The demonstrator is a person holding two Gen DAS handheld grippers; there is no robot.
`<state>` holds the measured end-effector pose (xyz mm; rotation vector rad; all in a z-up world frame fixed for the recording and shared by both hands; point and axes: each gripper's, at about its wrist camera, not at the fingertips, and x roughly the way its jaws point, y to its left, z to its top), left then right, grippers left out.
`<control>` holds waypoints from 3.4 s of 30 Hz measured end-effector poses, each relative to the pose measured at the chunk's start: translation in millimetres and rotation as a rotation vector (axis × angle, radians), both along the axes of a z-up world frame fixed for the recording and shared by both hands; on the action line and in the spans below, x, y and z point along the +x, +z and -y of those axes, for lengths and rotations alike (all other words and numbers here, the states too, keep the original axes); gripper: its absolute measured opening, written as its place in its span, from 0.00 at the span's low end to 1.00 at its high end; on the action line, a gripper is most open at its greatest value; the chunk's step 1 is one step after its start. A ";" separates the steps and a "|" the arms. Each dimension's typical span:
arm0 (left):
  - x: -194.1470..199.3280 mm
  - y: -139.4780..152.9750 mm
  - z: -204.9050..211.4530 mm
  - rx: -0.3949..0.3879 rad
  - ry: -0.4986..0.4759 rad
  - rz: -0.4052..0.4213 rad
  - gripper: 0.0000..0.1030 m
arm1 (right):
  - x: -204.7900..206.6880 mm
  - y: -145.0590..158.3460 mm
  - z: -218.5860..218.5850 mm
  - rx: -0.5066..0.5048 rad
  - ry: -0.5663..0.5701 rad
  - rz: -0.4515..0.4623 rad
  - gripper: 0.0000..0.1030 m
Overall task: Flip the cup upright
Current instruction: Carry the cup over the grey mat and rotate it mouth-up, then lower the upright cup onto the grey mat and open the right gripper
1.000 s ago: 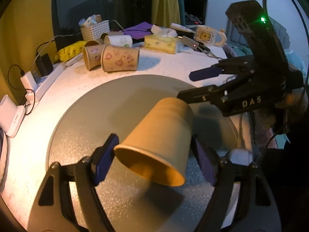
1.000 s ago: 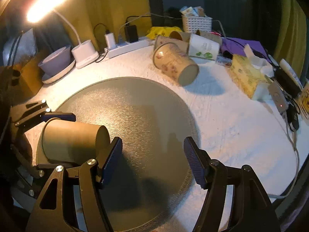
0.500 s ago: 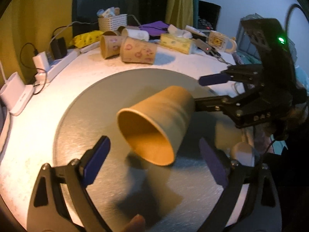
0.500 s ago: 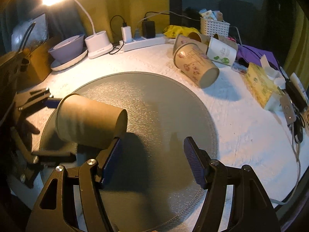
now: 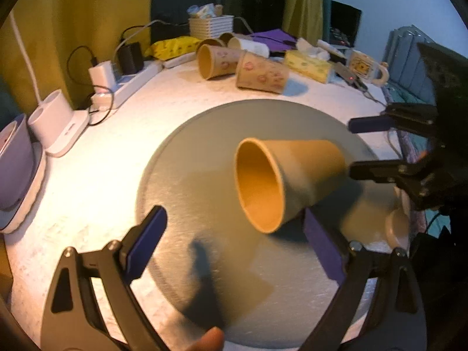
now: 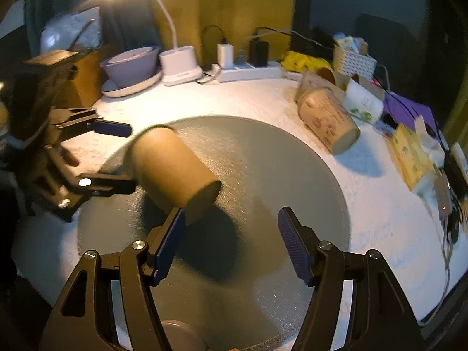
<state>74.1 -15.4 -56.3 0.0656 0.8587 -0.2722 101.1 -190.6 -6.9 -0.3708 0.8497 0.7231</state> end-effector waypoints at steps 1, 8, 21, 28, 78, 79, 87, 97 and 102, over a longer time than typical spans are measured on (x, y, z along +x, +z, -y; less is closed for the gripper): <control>1.0 -0.6 -2.3 -0.002 0.009 -0.003 0.91 | -0.9 2.4 -3.5 0.003 0.022 0.002 0.67; 4.8 -2.7 -12.2 -0.038 0.050 -0.012 0.91 | 9.2 7.1 -42.7 -0.027 0.136 0.029 0.67; 12.1 -0.5 -51.9 -0.144 0.214 -0.042 0.91 | 40.0 -13.2 -108.2 -0.270 0.317 -0.022 0.67; 12.5 1.0 -59.8 -0.172 0.220 -0.051 0.91 | 55.5 -23.7 -126.0 -0.373 0.351 -0.071 0.67; 0.5 18.7 -38.1 -0.215 0.196 0.058 0.91 | 63.8 -0.8 -51.2 0.086 -0.013 -0.010 0.65; 0.0 19.3 -35.6 -0.211 0.191 0.061 0.91 | 62.4 -1.6 -51.0 0.082 -0.017 -0.006 0.65; -2.4 21.3 -30.0 -0.202 0.190 0.075 0.91 | 52.1 -5.4 -40.5 0.078 -0.062 0.027 0.65; -7.0 22.6 -16.3 -0.170 0.164 0.096 0.91 | 43.2 -3.3 -31.0 0.073 -0.104 0.039 0.66; -8.8 24.6 -10.3 -0.150 0.144 0.108 0.91 | 34.9 1.7 -25.4 0.079 -0.116 0.045 0.70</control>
